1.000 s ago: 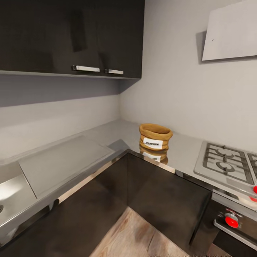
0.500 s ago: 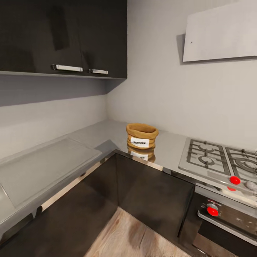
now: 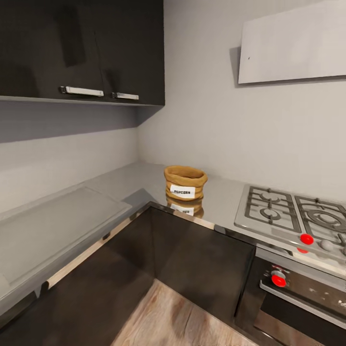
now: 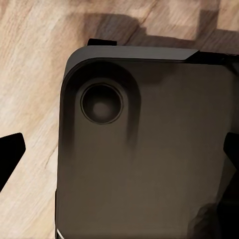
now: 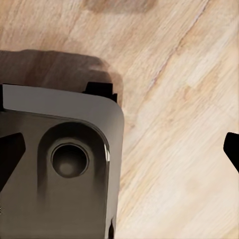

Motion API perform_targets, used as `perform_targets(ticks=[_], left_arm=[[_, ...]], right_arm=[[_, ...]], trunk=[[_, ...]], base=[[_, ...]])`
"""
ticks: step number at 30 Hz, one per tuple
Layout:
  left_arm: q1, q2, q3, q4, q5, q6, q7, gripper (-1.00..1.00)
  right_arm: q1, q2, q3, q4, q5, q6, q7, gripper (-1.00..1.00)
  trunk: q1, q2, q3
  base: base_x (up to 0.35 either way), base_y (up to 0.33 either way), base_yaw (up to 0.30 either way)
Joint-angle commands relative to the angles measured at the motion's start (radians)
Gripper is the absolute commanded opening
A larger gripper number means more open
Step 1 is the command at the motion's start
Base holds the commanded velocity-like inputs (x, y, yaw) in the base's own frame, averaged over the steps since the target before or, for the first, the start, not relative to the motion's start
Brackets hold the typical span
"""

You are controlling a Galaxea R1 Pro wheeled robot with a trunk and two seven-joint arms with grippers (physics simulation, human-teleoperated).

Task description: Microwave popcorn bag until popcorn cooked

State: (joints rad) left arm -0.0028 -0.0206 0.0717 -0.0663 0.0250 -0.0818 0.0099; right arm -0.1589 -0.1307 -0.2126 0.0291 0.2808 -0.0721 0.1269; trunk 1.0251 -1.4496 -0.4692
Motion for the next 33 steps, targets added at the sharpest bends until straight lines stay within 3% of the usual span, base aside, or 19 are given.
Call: perform_targets(ticks=[1, 27, 33], left_arm=[[0.000, -0.001, 0.007, 0.000, 0.003, -0.003, 0.001, 1.00], [0.000, -0.001, 0.006, 0.000, 0.001, -0.003, -0.001, 1.00], [0.000, -0.001, 0.005, 0.000, 0.001, -0.003, -0.001, 1.00]], right_arm=[[-0.001, 0.000, -0.008, 0.003, 0.009, -0.006, 0.002, 1.00], [-0.001, 0.002, -0.009, 0.003, 0.008, -0.009, 0.002, 1.00], [-0.001, 0.004, -0.008, 0.003, 0.008, -0.008, 0.002, 1.00]], trunk=[[0.000, -0.001, -0.001], [0.000, -0.001, -0.001], [0.000, -0.001, 0.001]], base=[[0.000, 0.000, 0.000], [0.164, 0.137, -0.001], [0.123, 0.101, -0.153]])
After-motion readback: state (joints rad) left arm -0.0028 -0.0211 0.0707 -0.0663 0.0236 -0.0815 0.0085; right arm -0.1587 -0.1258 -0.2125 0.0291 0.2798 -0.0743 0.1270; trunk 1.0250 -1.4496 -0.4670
